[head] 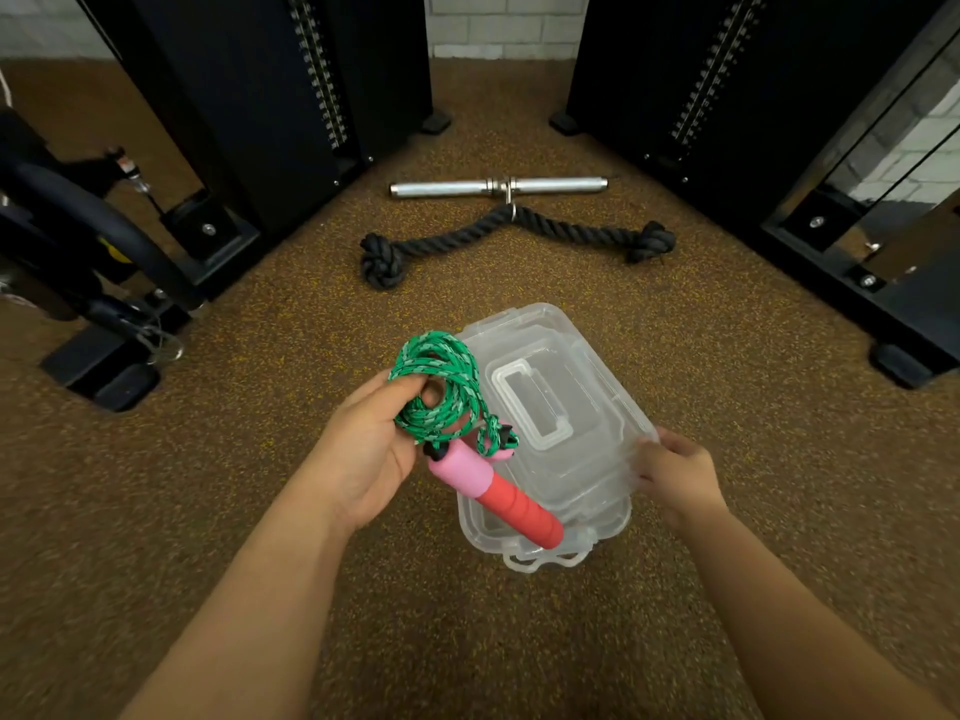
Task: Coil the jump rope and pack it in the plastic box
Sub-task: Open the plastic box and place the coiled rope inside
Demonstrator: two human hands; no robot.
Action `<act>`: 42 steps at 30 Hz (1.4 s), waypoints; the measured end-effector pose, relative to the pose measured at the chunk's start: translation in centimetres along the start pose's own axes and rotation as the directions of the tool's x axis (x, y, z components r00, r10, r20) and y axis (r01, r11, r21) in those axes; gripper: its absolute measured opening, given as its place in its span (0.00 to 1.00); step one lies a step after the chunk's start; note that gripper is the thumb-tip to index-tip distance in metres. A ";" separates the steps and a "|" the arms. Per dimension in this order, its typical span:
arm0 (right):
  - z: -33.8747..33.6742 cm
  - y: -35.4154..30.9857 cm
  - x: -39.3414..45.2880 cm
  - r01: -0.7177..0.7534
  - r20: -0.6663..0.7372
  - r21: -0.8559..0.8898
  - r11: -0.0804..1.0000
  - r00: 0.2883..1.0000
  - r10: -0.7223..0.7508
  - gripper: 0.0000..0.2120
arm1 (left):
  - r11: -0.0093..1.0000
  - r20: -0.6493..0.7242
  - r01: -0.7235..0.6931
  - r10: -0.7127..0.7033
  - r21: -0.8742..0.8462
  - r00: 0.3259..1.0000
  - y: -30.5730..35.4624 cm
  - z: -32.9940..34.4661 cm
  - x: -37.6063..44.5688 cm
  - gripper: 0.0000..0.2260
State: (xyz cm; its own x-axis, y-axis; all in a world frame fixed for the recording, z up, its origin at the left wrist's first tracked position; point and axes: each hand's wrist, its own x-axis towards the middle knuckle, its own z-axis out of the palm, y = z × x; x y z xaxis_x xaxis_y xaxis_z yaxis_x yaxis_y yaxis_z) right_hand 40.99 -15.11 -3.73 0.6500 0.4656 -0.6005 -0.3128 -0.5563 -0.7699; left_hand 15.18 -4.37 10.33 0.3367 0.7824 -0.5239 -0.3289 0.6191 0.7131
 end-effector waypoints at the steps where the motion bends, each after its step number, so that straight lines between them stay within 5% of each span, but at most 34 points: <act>1: -0.3 0.0 0.0 -0.016 0.011 0.061 0.998 1.000 0.016 0.12 | 1.000 -0.006 -0.001 0.001 -0.020 1.000 -0.1 0.2 0.1 0.13; 4: -1.6 0.6 -0.1 -0.112 0.076 0.293 0.950 0.993 0.094 0.07 | 0.998 -0.002 -0.009 0.009 -0.060 1.000 -0.4 1.0 0.4 0.13; 12: -7.6 7.2 0.6 -0.250 0.032 0.659 0.710 0.952 0.305 0.15 | 0.997 0.044 -0.023 0.026 -0.071 0.999 -1.7 3.5 1.2 0.11; 15: -9.0 9.2 0.3 -0.256 -0.049 0.632 0.731 0.929 0.368 0.18 | 0.998 0.060 -0.012 0.016 -0.058 0.998 -2.3 4.3 1.4 0.11; 21: -10.4 12.9 1.3 -0.302 -0.275 0.269 0.915 0.886 0.374 0.18 | 1.000 0.078 -0.007 0.009 -0.024 0.997 -3.2 4.7 1.5 0.12; 27: -9.5 12.4 2.8 -0.451 -0.412 0.173 0.876 0.775 0.480 0.26 | 1.000 0.111 0.020 -0.021 0.015 0.994 -3.7 5.2 1.3 0.12; 29: -8.0 9.1 1.9 -0.272 -0.438 0.212 0.939 0.832 0.340 0.29 | 0.999 0.110 0.036 -0.037 0.016 0.993 -3.9 5.3 1.4 0.13; 32: -5.0 2.3 -0.9 0.085 -0.044 0.310 0.947 0.996 -0.075 0.25 | 0.999 0.119 0.051 -0.053 0.018 0.991 -4.1 5.5 1.7 0.17; 35: -2.5 -3.1 -3.3 0.371 0.390 0.193 0.909 0.821 -0.417 0.37 | 0.998 0.137 0.054 -0.058 0.031 0.989 -4.2 5.8 2.3 0.21; 39: 0.9 -5.9 -6.0 0.430 0.718 0.122 0.894 0.584 -0.379 0.41 | 0.992 0.168 0.077 -0.093 0.103 0.981 -4.0 6.5 3.4 0.20; 42: 1.9 -5.3 -6.2 0.407 0.769 0.092 0.909 0.550 -0.324 0.38 | 0.993 0.180 0.074 -0.090 0.094 0.979 -3.4 6.8 4.4 0.13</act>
State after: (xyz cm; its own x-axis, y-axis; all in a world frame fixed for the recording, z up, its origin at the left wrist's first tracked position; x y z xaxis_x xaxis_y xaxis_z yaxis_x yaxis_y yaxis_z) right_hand 37.29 -13.74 3.62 -0.0738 0.9662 -0.2469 -0.0832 -0.2526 -0.9640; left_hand 23.82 -3.56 8.78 0.5187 0.6983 -0.4933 -0.2190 0.6662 0.7129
